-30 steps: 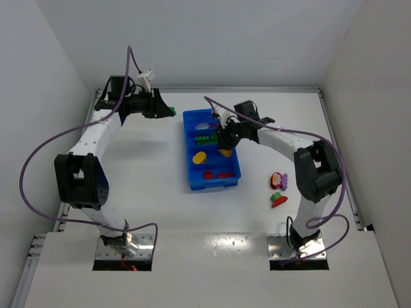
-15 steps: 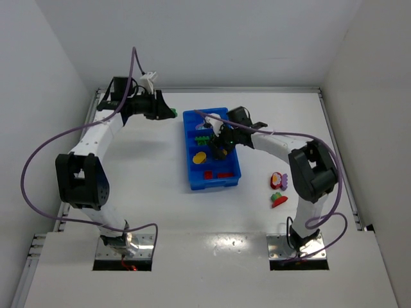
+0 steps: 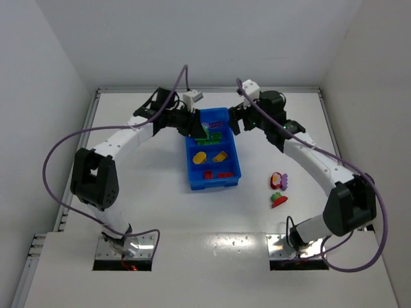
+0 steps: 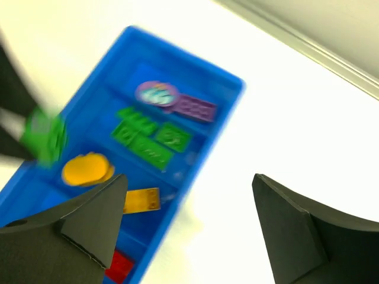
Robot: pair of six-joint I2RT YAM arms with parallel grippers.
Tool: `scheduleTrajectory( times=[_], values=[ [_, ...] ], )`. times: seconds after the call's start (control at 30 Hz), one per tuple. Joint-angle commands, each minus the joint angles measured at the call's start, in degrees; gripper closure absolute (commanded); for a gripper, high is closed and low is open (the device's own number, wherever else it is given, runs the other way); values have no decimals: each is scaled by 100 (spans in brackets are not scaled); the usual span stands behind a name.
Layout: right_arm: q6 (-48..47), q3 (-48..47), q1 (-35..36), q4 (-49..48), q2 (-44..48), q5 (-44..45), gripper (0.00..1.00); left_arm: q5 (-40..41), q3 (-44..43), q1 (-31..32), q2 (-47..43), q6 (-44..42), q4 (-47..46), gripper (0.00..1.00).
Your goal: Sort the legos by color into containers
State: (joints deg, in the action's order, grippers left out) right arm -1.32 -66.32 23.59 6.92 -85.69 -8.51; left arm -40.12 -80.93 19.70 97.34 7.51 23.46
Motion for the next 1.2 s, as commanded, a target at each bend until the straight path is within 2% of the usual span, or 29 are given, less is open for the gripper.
scheduleTrajectory(
  times=[0.0, 0.2, 0.43, 0.7, 0.87, 1.0, 1.07, 1.1, 1.17],
  values=[
    [720, 93, -363, 194, 157, 544, 13, 364, -81, 297, 285, -127, -79, 79],
    [546, 155, -961, 941, 465, 483, 13, 681, -712, 359, 1155, 57, -79, 76],
    [545, 331, -1314, 1118, 650, 192, 13, 848, -1408, 411, 1867, 111, -26, 75],
    [361, 331, -1551, 1233, 580, 87, 13, 962, -1830, 411, 2351, 111, 237, 60],
    [194, 331, -1726, 1285, 413, 87, 13, 962, -1778, 411, 2404, 58, 238, 59],
    [141, 331, -1779, 1286, 272, -44, 13, 1024, -1778, 411, 2404, 58, 238, 49],
    [141, 331, -1832, 1286, 219, -106, 13, 1024, -1778, 411, 2404, 58, 238, 40],
    [89, 392, -1832, 1286, 167, -107, 13, 1024, -1778, 411, 2404, 58, 238, 31],
    [27, 392, -1893, 1286, 167, -107, 13, 954, -1778, 411, 2404, 6, 238, 29]
  ],
)
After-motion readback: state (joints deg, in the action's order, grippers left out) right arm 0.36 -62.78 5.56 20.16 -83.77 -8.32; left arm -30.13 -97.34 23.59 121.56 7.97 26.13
